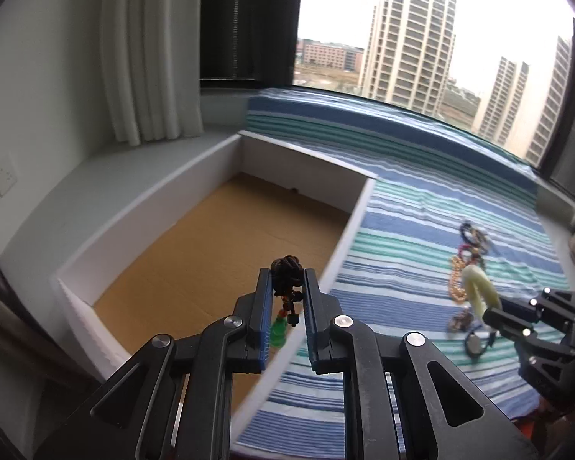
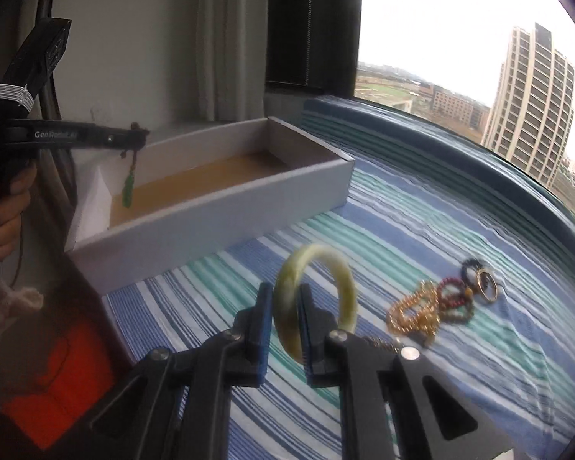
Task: Organize jewelry
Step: 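Carry the pendant and bangle into the white box and open both tools, then withdraw both tools from the box back over the remaining jewelry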
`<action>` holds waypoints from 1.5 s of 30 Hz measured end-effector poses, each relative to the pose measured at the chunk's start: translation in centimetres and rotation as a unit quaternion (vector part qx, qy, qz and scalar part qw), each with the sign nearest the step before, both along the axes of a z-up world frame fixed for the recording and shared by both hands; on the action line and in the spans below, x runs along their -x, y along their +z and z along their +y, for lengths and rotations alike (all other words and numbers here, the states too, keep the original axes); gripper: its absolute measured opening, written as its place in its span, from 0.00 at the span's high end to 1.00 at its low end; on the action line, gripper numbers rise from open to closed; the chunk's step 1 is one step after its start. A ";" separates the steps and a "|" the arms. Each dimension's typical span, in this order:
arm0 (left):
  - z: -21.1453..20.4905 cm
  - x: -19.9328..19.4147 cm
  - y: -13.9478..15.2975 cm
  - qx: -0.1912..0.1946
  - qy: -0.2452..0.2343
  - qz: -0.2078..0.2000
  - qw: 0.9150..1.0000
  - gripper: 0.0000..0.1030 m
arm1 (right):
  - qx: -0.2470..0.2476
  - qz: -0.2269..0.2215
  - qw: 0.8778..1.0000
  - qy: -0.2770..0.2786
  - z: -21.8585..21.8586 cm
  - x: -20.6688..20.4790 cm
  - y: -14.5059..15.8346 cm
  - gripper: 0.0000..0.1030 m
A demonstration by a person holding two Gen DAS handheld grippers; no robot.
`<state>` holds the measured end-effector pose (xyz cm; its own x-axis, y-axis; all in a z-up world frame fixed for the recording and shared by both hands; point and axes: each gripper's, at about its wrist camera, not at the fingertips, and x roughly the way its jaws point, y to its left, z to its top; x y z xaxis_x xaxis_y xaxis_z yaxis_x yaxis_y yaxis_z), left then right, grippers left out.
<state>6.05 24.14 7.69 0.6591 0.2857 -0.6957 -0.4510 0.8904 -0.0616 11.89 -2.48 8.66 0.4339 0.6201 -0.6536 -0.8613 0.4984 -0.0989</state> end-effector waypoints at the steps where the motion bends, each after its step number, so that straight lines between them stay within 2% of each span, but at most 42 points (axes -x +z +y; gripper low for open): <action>1: 1.6 0.1 -0.6 0.000 0.019 0.010 1.000 0.87 | 0.002 -0.008 1.000 0.017 2.5 -0.3 0.5 0.87; 6: 7.5 0.9 -5.1 0.021 0.088 0.061 0.994 0.87 | 0.001 -0.017 0.997 0.076 14.8 -1.4 1.1 0.87; 10: 10.2 1.6 -8.3 0.045 0.112 0.094 0.988 0.87 | 0.021 0.010 0.994 0.106 22.6 -1.8 -1.3 0.87; 14: 11.3 2.7 -9.7 0.056 0.120 0.105 0.986 0.87 | 0.072 0.026 0.989 0.124 27.7 -1.4 -5.1 0.87; 18: 11.4 3.1 -10.3 0.060 0.126 0.107 0.984 0.84 | 0.103 0.041 0.984 0.138 29.7 -0.5 -7.7 0.86; 19: 11.5 3.1 -10.5 0.061 0.128 0.107 0.984 0.78 | 0.104 0.050 0.983 0.141 29.8 -0.3 -8.0 0.85; 20: 11.5 3.2 -10.6 0.061 0.130 0.108 0.984 0.60 | 0.103 0.056 0.983 0.142 30.1 -0.3 -8.2 0.83; 21: 11.4 3.2 -10.5 0.060 0.133 0.106 0.984 0.48 | 0.101 0.058 0.983 0.142 30.3 -0.5 -8.2 0.67; 22: 11.2 3.3 -10.3 0.054 0.135 0.102 0.984 0.31 | 0.095 0.059 0.984 0.141 30.1 -0.5 -8.1 0.57; 23: 10.9 3.5 -10.1 0.042 0.137 0.096 0.985 0.26 | 0.085 0.059 0.985 0.139 29.7 -0.5 -7.8 0.43; 24: 10.5 3.5 -9.7 0.028 0.137 0.091 0.986 0.25 | 0.075 0.057 0.986 0.134 28.9 -0.5 -7.4 0.42; 29: 8.0 3.8 -7.2 -0.031 0.129 0.057 0.990 0.16 | 0.019 0.052 0.995 0.084 24.3 -1.5 -4.7 0.42; 33: 5.7 3.6 -5.4 -0.055 0.109 0.005 0.992 0.12 | -0.007 0.054 0.997 0.049 18.5 -1.5 -3.2 0.41; 36: 4.4 2.3 -5.3 -0.072 0.093 -0.020 0.993 0.10 | -0.020 0.062 0.997 0.039 13.3 -0.7 -2.6 0.41; 40: 3.4 -0.1 -6.7 -0.097 0.094 0.000 0.991 0.08 | -0.023 0.068 0.997 0.020 5.8 1.0 -2.8 0.39; 45: 2.8 -1.7 -8.5 -0.096 0.094 0.040 0.990 0.08 | -0.022 0.066 0.997 -0.034 -2.4 2.9 -4.1 0.39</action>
<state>7.80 26.93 -0.81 0.5268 0.5303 -0.6643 -0.6068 0.7819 0.1430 9.04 -4.90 4.57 0.3879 0.6217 -0.6804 -0.8289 0.5581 0.0373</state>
